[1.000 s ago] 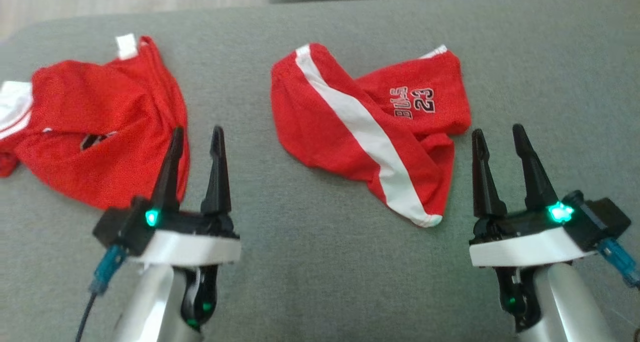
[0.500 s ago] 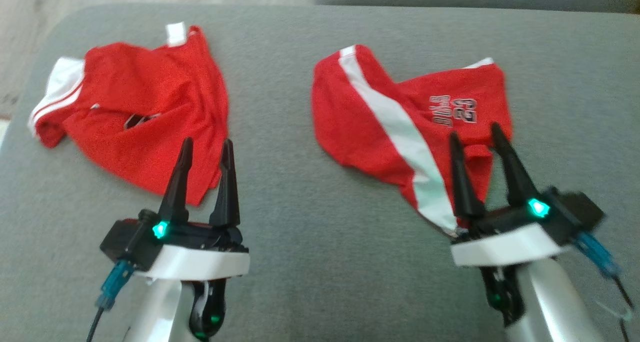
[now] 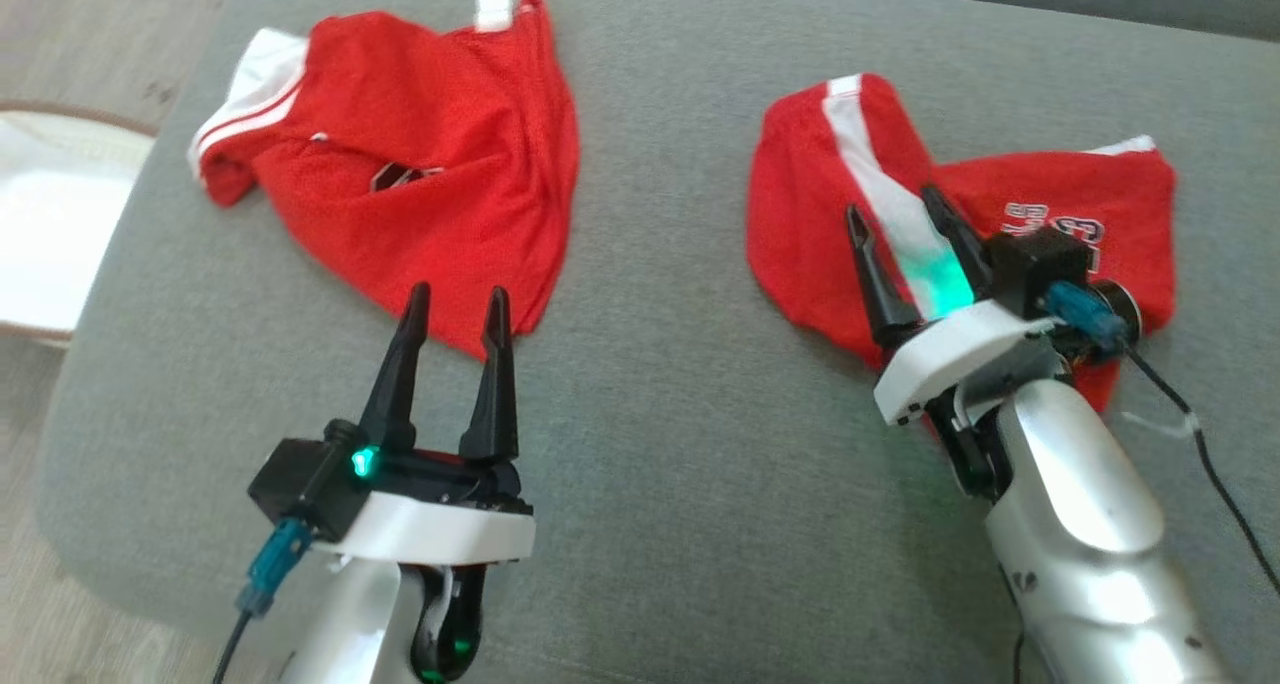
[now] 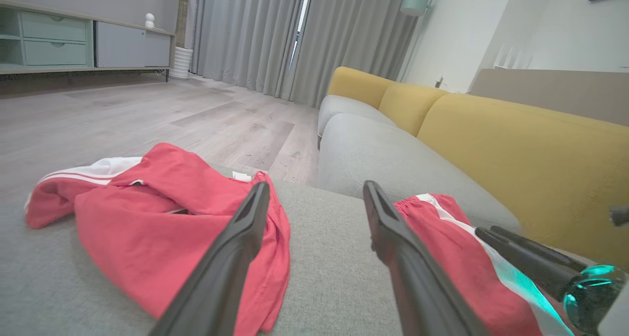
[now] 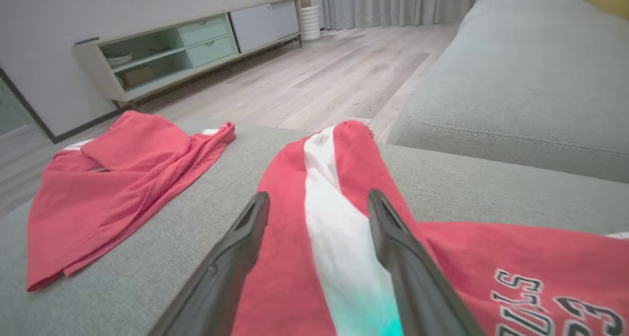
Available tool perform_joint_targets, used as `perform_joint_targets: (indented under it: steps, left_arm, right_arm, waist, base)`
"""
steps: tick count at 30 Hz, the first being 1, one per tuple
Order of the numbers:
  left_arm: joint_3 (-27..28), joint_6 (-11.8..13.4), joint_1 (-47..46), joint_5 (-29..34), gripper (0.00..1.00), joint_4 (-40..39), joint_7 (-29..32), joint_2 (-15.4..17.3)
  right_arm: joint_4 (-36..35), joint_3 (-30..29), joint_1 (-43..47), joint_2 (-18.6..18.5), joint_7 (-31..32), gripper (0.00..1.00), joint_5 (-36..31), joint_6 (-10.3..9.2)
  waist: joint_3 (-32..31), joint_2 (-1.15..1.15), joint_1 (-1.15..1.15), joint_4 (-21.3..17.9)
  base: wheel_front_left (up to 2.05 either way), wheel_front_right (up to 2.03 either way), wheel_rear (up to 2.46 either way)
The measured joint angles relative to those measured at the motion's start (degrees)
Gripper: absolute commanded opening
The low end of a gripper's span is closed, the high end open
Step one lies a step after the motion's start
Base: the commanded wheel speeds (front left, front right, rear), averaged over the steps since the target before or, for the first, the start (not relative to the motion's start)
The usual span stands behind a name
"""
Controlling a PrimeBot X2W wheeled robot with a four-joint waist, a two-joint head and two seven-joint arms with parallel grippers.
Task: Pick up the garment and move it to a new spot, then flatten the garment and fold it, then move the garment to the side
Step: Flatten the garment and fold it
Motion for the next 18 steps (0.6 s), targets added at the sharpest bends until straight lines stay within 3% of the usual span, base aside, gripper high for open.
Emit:
perform_joint_targets:
  steps: [5,6,7,10,18]
  left_arm:
    - [-0.36,0.44,-0.03,-0.35,1.0,-0.02,0.0,0.0]
    - [-0.4,0.44,-0.08,-0.35,1.0,-0.02,0.0,0.0]
    - [-0.42,0.44,-0.15,-0.35,1.0,-0.03,0.0,0.0]
    - [-0.43,0.46,-0.21,-0.64,1.0,-0.03,0.0,0.0]
    - [-0.33,0.44,-0.24,-1.23,1.0,0.38,0.0,0.0]
  right_arm:
    - [7.45,-0.85,-3.59,-0.16,0.56,1.0,-2.03,0.0]
    - [8.56,-0.73,-4.15,-0.2,0.48,0.78,-2.04,0.0]
    - [9.37,-0.43,-4.59,-0.24,0.09,0.0,-2.02,0.0]
    - [10.47,3.59,-5.75,-0.63,-2.22,0.0,-0.62,0.0]
    - [9.23,21.06,-5.43,-0.78,-4.55,0.0,6.67,0.0]
  waist:
    - [0.74,0.0,0.0,1.45]
    - [0.86,0.0,0.0,1.54]
    - [0.95,0.0,0.0,1.57]
    - [1.06,0.0,0.0,1.26]
    - [-0.18,0.0,0.0,-1.49]
  base:
    - [0.0,0.0,0.0]
    - [0.0,0.0,0.0]
    - [0.0,0.0,0.0]
    - [0.0,0.0,0.0]
    - [0.0,0.0,0.0]
